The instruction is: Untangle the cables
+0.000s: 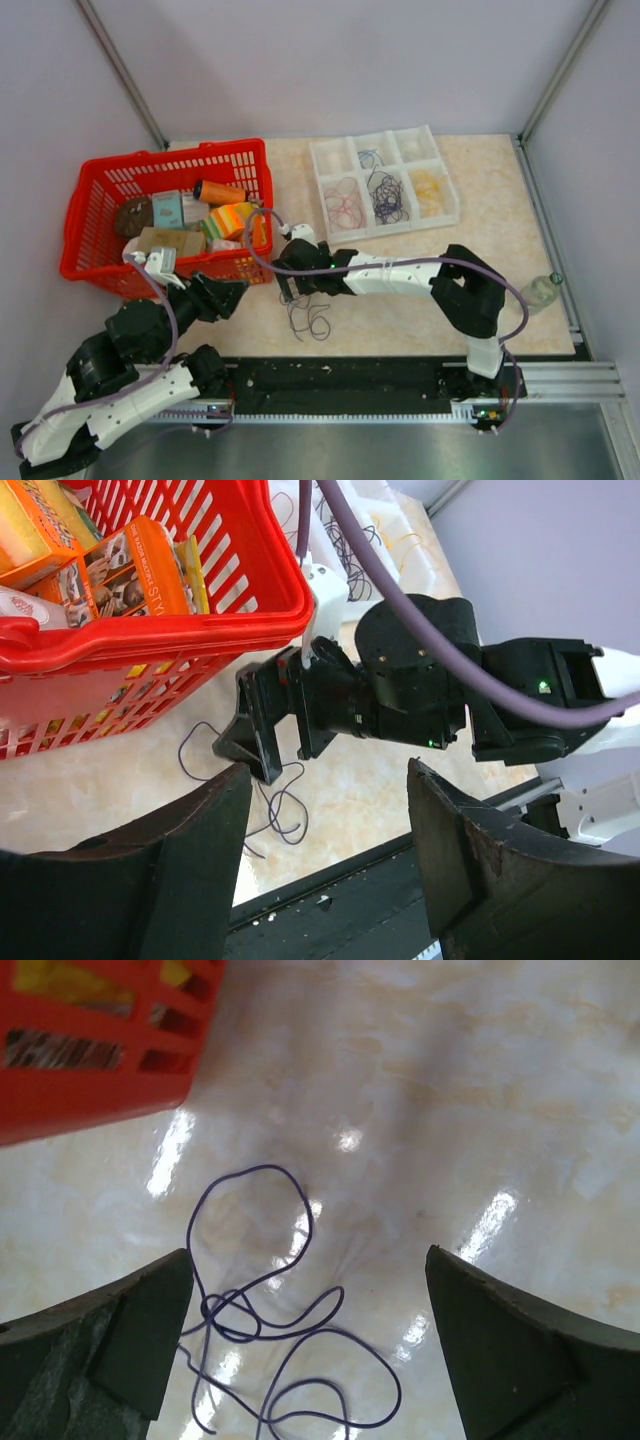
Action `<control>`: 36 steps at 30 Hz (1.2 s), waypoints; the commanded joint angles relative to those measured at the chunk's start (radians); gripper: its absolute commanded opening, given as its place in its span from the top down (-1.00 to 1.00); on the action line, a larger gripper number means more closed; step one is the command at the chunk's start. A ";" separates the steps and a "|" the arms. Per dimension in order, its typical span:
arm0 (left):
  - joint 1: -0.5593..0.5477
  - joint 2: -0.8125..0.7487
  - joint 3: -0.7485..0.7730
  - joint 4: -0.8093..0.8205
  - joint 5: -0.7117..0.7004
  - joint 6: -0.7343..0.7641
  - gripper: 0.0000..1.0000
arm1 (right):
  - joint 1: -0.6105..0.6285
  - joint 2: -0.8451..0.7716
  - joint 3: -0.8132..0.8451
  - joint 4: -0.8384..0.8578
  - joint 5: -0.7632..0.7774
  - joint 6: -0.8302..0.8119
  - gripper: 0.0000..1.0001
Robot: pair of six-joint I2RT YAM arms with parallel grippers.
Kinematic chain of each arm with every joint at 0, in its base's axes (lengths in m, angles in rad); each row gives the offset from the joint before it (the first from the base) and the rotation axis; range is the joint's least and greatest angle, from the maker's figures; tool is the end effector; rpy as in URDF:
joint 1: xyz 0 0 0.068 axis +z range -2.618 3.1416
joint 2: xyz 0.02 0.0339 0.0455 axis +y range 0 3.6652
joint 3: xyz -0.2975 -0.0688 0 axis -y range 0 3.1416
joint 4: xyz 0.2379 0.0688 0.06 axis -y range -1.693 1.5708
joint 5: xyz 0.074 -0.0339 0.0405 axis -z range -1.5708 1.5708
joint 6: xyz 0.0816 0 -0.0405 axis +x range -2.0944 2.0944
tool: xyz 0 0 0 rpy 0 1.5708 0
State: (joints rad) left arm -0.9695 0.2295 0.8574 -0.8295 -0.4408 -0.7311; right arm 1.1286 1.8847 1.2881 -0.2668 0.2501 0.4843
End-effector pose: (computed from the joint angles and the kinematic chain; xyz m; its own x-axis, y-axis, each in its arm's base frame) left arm 0.0470 -0.0070 0.3399 -0.4244 -0.4488 -0.7864 0.3035 0.7477 -0.5906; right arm 0.2073 0.3907 0.1961 -0.6635 -0.3472 -0.6627 -0.5626 0.8154 0.1361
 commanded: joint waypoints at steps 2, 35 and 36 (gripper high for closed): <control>0.002 0.027 0.019 -0.011 -0.013 0.018 -0.36 | 0.002 0.066 0.132 -0.254 0.137 0.377 -0.98; 0.003 0.102 -0.011 0.073 0.034 0.029 -0.35 | 0.136 -0.360 -0.122 -0.374 0.512 0.412 1.00; 0.003 0.109 -0.015 0.087 0.043 0.027 -0.35 | 0.113 -0.386 -0.115 -0.376 0.521 0.378 1.00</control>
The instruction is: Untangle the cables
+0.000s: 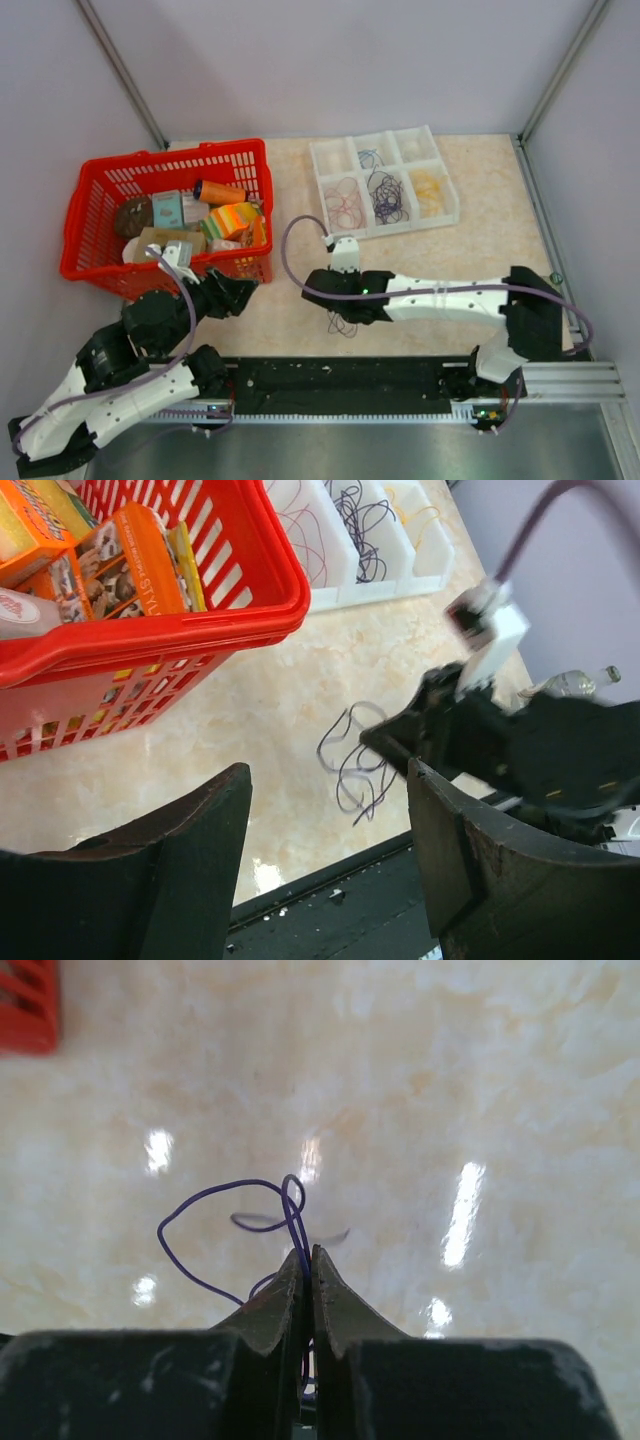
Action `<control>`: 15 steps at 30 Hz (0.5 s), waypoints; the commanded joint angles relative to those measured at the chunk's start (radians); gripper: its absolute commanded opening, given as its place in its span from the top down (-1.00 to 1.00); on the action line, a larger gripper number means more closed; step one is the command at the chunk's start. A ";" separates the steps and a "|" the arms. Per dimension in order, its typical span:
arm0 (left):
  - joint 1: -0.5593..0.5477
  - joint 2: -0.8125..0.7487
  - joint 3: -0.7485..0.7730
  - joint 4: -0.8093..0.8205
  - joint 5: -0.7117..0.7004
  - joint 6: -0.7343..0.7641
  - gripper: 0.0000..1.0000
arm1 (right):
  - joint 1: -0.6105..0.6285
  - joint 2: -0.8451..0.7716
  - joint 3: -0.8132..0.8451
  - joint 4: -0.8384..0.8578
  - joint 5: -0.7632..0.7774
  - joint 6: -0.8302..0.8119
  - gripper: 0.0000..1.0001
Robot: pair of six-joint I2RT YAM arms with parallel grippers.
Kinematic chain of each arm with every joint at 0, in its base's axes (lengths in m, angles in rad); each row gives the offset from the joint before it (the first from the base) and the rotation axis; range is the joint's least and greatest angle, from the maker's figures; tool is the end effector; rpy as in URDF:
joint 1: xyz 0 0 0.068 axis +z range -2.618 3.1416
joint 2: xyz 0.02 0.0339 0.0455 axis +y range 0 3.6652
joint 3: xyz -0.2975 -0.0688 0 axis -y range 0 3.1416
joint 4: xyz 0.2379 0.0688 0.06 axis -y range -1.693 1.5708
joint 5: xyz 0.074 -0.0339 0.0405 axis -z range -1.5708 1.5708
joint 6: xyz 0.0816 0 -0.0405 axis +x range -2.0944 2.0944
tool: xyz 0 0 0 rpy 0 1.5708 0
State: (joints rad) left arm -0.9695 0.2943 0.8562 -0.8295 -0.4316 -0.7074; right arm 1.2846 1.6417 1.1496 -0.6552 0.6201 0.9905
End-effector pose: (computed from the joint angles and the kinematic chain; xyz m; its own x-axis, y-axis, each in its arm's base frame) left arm 0.0550 -0.0198 0.3382 -0.4521 -0.3844 -0.8049 0.2986 0.7851 -0.5427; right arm 0.1406 0.3097 0.2227 -0.7376 -0.0958 -0.6684 -0.1758 0.9830 0.0532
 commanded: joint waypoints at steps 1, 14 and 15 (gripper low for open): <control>0.002 0.055 -0.022 0.104 0.048 0.002 -0.35 | -0.082 -0.170 0.028 0.023 0.153 -0.175 1.00; 0.002 0.095 -0.080 0.222 0.128 -0.024 -0.34 | -0.737 -0.114 0.163 0.521 -0.186 -0.636 1.00; 0.002 0.098 -0.085 0.230 0.136 -0.027 -0.34 | -0.766 -0.073 0.186 0.561 -0.201 -0.641 1.00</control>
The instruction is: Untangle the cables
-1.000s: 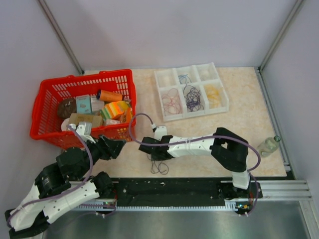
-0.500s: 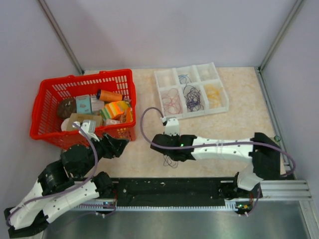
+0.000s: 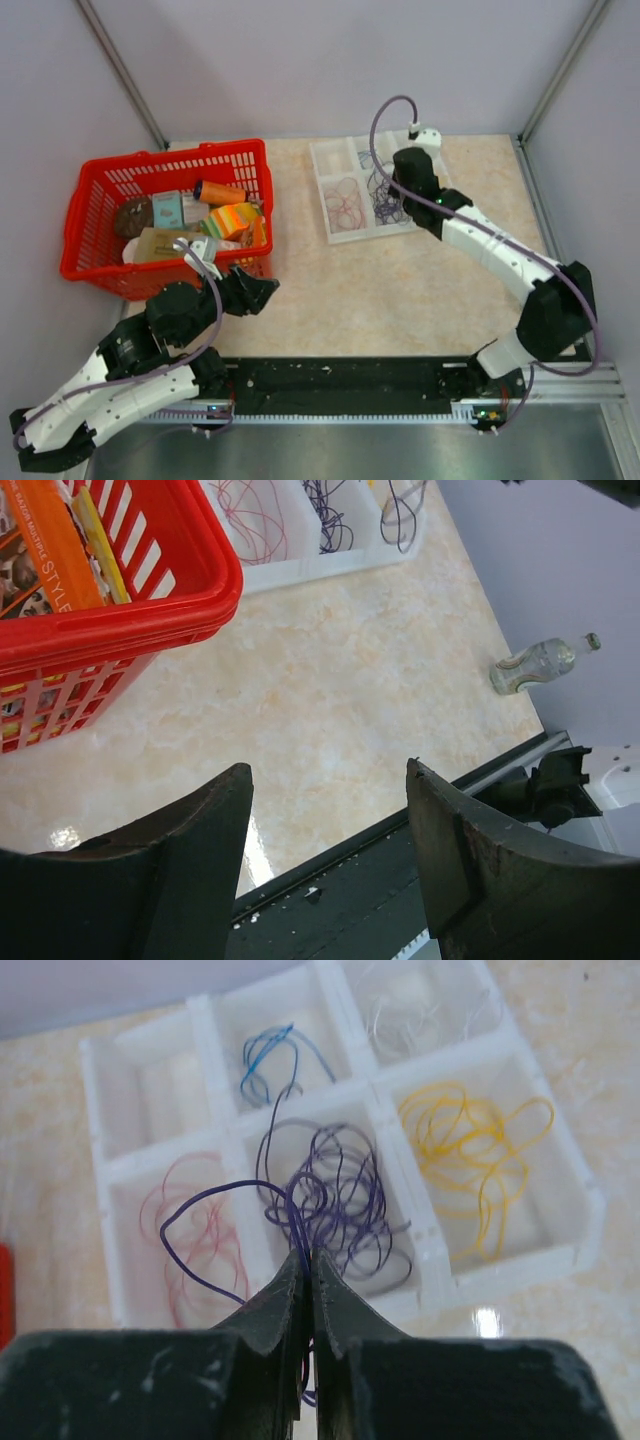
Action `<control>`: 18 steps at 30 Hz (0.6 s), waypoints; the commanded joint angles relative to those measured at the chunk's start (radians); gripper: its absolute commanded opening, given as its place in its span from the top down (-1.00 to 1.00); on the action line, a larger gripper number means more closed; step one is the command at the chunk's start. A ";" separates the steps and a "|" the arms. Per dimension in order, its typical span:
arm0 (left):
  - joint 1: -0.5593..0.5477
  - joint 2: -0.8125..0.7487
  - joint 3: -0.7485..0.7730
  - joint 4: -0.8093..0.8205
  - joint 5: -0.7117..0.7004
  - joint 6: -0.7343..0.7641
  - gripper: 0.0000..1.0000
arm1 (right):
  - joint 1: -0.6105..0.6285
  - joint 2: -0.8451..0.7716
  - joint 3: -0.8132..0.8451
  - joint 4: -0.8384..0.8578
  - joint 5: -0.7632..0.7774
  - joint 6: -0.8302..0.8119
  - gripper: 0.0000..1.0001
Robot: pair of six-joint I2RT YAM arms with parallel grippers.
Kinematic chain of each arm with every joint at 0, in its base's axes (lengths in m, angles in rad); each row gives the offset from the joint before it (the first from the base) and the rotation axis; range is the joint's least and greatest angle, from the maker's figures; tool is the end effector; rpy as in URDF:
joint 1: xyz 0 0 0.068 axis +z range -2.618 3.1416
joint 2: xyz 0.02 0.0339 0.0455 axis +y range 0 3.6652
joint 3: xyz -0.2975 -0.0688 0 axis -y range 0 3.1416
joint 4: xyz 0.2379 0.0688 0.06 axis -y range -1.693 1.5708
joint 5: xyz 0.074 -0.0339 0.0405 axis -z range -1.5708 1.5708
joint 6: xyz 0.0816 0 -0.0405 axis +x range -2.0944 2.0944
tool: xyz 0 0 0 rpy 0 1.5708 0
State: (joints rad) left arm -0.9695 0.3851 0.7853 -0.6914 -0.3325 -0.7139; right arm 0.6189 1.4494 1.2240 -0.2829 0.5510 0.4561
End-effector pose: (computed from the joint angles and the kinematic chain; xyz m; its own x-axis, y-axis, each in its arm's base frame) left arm 0.0699 -0.0548 0.3298 -0.5173 -0.3400 -0.7854 0.3491 0.7540 -0.5564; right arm 0.3136 0.1709 0.3443 -0.4095 0.1690 -0.8965 0.0653 0.9856 0.1560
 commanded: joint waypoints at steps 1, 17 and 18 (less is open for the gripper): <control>0.002 0.009 -0.018 0.095 0.038 -0.024 -0.34 | -0.122 0.162 0.138 0.212 -0.152 -0.106 1.00; 0.002 0.027 -0.018 0.105 0.044 -0.019 -0.35 | -0.151 0.519 0.256 0.106 -0.008 -0.023 1.00; 0.002 0.035 -0.017 0.107 0.046 -0.015 -0.35 | -0.154 0.522 0.243 0.116 -0.005 -0.030 1.00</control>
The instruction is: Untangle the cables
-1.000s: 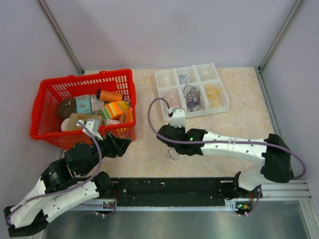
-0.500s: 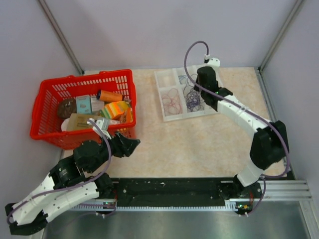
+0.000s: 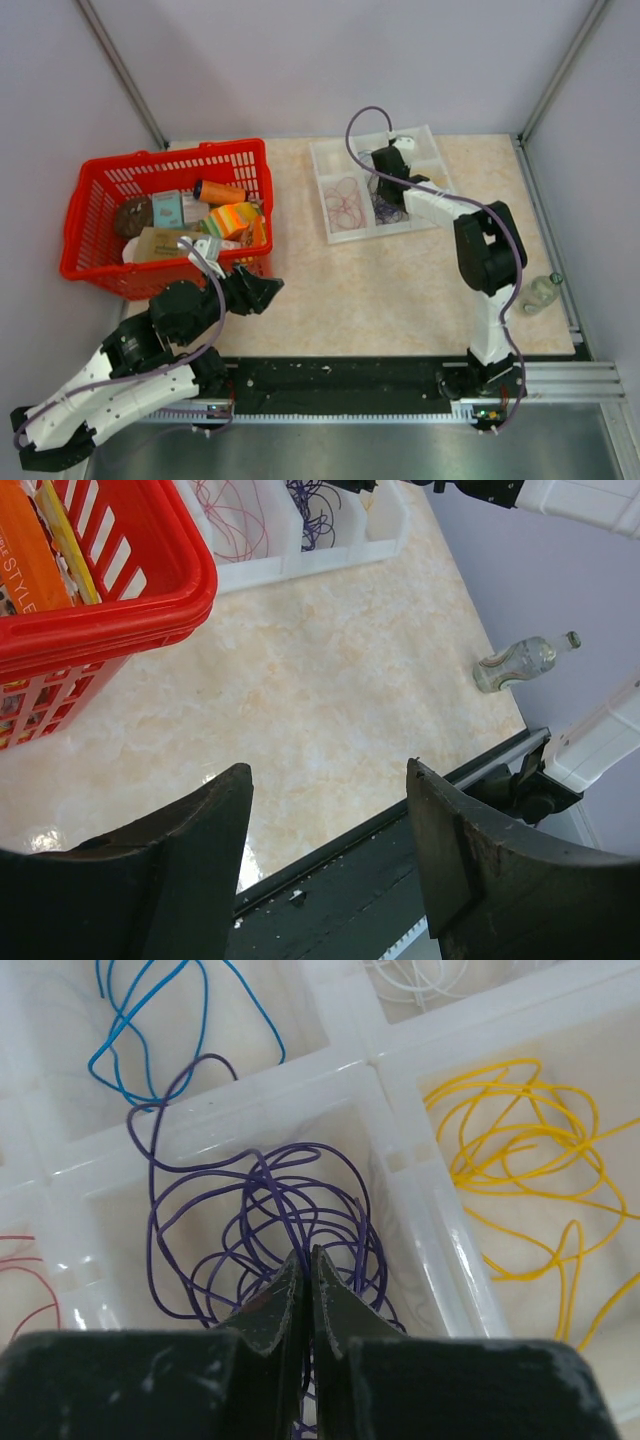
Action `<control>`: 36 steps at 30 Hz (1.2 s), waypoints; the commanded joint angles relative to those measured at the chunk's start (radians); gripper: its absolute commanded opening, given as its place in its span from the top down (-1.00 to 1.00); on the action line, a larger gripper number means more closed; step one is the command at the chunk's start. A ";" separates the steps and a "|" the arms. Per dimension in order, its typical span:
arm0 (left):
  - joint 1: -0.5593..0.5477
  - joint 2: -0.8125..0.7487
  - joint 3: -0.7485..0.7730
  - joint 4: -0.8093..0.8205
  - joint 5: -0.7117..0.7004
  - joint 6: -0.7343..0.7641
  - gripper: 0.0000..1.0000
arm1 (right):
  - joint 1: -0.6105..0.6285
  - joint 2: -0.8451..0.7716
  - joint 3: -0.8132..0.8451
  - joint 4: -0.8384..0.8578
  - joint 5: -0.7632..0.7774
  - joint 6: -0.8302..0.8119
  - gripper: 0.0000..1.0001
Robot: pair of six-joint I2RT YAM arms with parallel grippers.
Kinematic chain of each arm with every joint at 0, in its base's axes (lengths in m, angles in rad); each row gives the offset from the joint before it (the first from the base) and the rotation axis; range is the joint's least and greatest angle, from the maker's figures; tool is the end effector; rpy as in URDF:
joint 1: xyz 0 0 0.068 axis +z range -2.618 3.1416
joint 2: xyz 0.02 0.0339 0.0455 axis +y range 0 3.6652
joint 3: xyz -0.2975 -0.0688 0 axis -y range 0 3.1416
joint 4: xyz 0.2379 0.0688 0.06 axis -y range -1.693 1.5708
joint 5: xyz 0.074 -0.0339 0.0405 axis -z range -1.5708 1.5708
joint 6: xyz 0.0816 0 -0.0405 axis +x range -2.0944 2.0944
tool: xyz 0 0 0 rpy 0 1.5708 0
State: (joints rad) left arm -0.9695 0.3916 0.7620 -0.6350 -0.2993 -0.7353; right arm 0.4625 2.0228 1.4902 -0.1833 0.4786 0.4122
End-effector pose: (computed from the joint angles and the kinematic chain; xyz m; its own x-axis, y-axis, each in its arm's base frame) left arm 0.0717 -0.0620 0.3293 -0.5303 -0.3601 -0.7675 0.3657 0.7196 -0.5903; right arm 0.4605 0.1876 0.2159 -0.5722 0.1121 -0.8124 0.1573 0.9872 0.0253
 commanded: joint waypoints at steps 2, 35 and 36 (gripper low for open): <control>0.002 0.050 0.017 0.052 0.015 0.014 -0.35 | -0.004 -0.021 0.016 0.016 0.045 -0.054 1.00; 0.003 0.124 0.048 0.069 0.034 0.043 -0.36 | -0.076 0.200 0.496 -0.182 -0.351 -0.306 0.06; 0.002 0.130 0.053 0.069 0.034 0.048 -0.36 | -0.076 0.205 0.492 -0.171 -0.344 -0.309 0.08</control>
State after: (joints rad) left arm -0.9695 0.5007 0.7704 -0.5873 -0.2523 -0.7223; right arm 0.3897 2.2219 1.9404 -0.4351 0.1329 0.1516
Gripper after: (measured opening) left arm 0.678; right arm 0.475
